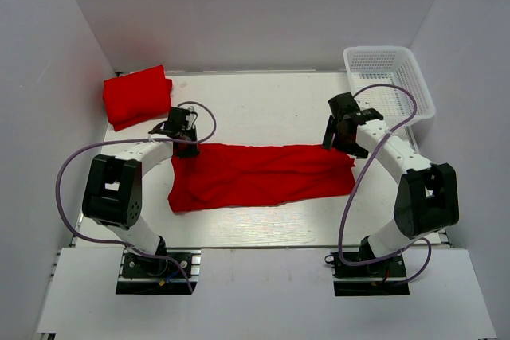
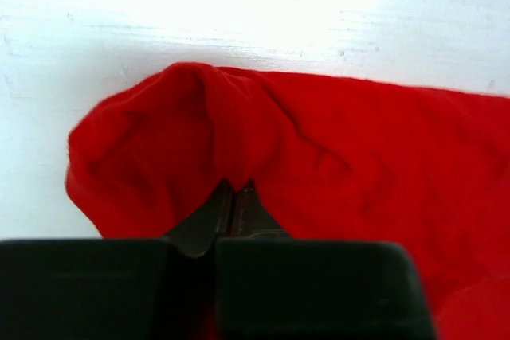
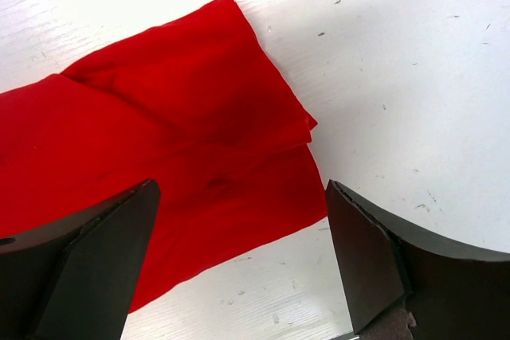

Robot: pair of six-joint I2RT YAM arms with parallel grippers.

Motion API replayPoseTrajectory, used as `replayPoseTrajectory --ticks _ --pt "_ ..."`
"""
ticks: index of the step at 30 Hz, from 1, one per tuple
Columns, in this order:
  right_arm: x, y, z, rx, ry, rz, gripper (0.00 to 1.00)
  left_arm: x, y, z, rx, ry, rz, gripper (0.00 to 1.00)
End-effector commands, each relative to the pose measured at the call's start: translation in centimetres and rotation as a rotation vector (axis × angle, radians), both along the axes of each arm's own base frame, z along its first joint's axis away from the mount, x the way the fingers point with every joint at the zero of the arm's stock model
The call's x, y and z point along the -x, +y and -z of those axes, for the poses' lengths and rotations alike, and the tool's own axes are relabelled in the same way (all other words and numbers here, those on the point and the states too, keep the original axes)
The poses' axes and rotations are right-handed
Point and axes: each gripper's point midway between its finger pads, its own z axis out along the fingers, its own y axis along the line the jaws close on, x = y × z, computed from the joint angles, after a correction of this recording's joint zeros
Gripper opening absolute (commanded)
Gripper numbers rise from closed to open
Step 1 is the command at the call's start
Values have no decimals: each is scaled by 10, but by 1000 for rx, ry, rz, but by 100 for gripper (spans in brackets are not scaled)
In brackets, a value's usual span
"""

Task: Fold and stack the t-shirts
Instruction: Fold the other side of the tshirt into a rectangle

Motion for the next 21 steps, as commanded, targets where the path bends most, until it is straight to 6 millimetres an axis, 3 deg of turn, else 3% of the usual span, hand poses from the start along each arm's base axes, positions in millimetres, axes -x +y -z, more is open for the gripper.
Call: replayPoseTrajectory --ticks 1,3,10,16,21 --pt "-4 -3 -13 19 -23 11 90 -7 1 -8 9 -33 0 0" --pt "-5 -2 -15 18 -28 11 90 -9 3 -14 3 -45 -6 0" --pt "-4 1 -11 0 -24 2 90 -36 2 -75 0 -186 37 0" --pt "-1 0 -6 0 -17 6 90 -49 2 -76 -27 -150 49 0" --pt "2 0 -3 3 -4 4 90 -43 10 -60 -58 -89 38 0"
